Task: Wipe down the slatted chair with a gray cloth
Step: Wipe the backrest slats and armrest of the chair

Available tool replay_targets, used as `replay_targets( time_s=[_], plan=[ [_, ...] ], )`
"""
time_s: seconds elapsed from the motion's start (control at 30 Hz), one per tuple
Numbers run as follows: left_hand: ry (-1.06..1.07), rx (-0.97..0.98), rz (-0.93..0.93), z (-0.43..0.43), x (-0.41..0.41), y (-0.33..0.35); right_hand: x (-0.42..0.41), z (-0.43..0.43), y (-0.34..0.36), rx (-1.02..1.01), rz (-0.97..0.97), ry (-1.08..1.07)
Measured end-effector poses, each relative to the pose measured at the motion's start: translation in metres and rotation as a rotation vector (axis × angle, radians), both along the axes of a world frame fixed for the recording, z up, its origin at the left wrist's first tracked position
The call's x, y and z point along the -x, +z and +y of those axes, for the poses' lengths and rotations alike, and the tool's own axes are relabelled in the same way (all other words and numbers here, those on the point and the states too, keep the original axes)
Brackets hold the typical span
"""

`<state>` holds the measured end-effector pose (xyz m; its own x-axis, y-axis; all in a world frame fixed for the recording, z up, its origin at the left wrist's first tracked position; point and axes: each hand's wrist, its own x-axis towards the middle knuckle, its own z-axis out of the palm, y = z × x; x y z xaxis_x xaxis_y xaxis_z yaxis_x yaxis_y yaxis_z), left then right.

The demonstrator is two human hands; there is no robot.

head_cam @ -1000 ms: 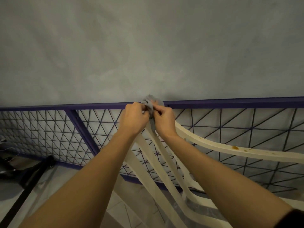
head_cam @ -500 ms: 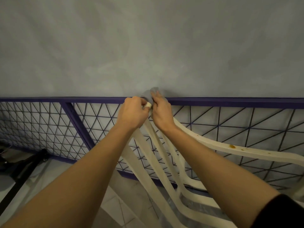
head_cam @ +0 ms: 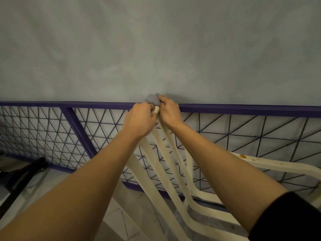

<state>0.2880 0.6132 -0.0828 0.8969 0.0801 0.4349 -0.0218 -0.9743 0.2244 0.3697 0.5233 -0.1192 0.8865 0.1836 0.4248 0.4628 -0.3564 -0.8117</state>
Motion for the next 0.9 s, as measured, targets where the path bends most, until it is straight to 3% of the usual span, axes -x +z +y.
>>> replay_targets(
  time_s=[0.23, 0.53, 0.63, 0.9],
  plan=[
    [-0.043, -0.040, 0.067, 0.000, -0.003, 0.000, 0.022, -0.007, -0.028, -0.112, -0.059, 0.029],
    [-0.006, -0.065, 0.074, -0.004, 0.000, 0.002, -0.004, -0.013, -0.022, -0.004, 0.047, -0.064],
    [-0.010, -0.050, 0.069, -0.003, 0.000, 0.002, 0.006, -0.018, -0.038, 0.042, -0.015, -0.084],
    [-0.017, -0.064, 0.084, -0.006, 0.004, 0.004, 0.013, -0.046, -0.075, 0.112, 0.075, -0.101]
  ],
)
